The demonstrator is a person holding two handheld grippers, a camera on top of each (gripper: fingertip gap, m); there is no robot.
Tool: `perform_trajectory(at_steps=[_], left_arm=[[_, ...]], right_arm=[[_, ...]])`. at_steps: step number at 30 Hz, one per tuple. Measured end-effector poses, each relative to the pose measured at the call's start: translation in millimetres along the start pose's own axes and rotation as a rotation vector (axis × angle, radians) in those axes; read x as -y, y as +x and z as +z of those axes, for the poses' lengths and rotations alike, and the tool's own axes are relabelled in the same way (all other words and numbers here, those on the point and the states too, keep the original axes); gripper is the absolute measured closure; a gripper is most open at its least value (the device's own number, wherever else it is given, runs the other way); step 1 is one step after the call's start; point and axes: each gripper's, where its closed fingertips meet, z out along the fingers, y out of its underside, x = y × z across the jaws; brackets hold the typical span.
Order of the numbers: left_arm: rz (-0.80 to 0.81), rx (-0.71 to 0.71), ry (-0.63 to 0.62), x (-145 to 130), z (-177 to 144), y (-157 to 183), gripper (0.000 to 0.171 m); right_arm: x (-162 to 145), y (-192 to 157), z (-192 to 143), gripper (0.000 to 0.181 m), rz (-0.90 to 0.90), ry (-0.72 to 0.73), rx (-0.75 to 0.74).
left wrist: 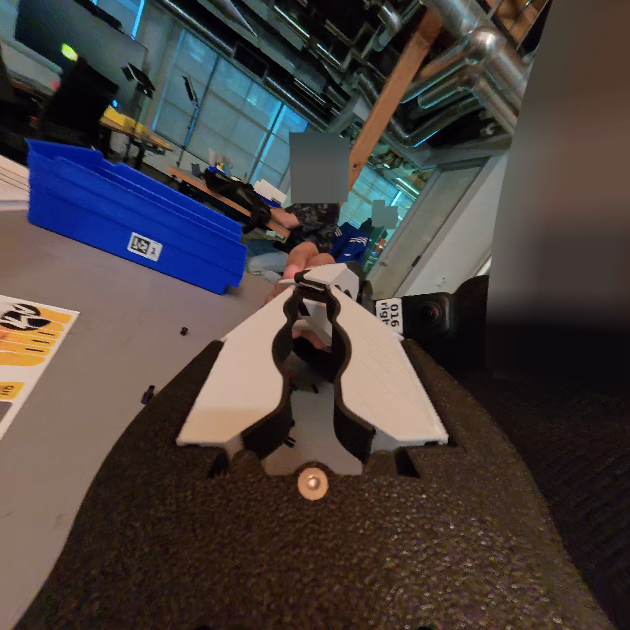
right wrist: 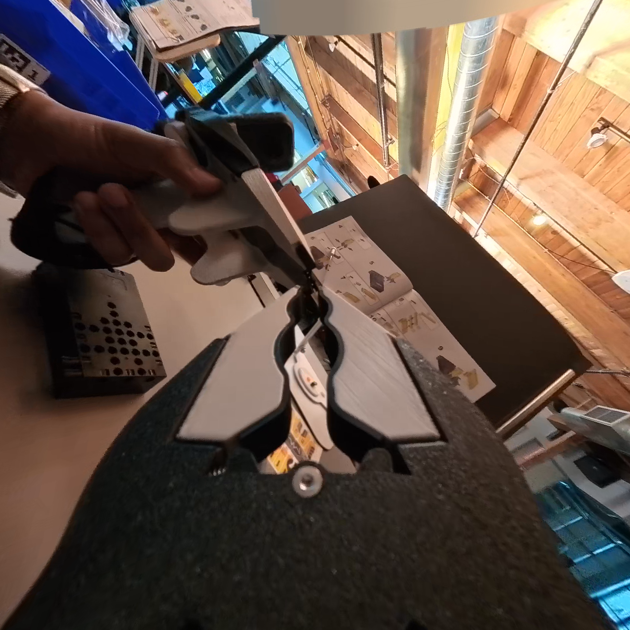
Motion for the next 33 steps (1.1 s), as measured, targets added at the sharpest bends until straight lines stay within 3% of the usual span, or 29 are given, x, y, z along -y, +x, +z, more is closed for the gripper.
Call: perform_trajectory(at_steps=[11, 18, 24, 29, 33], left_arm=[[-0.133, -0.058, -0.031, -6, -1, -1, 0.157], [-0.138, -0.032, -0.009, -3, -2, -5, 0.155], [0.061, 0.091, 0.052, 12, -9, -9, 0.154], [0.270, 0.258, -0.091, -6, -3, -20, 0.152], [0.306, 0.328, -0.121, -11, 0, -29, 0.151]], right_arm=[[4, -5, -3, 0.175, -0.014, 0.034, 0.021], [1, -5, -2, 0.175, 0.058, 0.021, 0.070], [-13, -4, 2, 0.175, 0.149, -0.061, 0.109], [-21, -11, 4, 0.175, 0.136, -0.116, 0.138], [-23, -15, 4, 0.175, 0.108, -0.132, 0.146]])
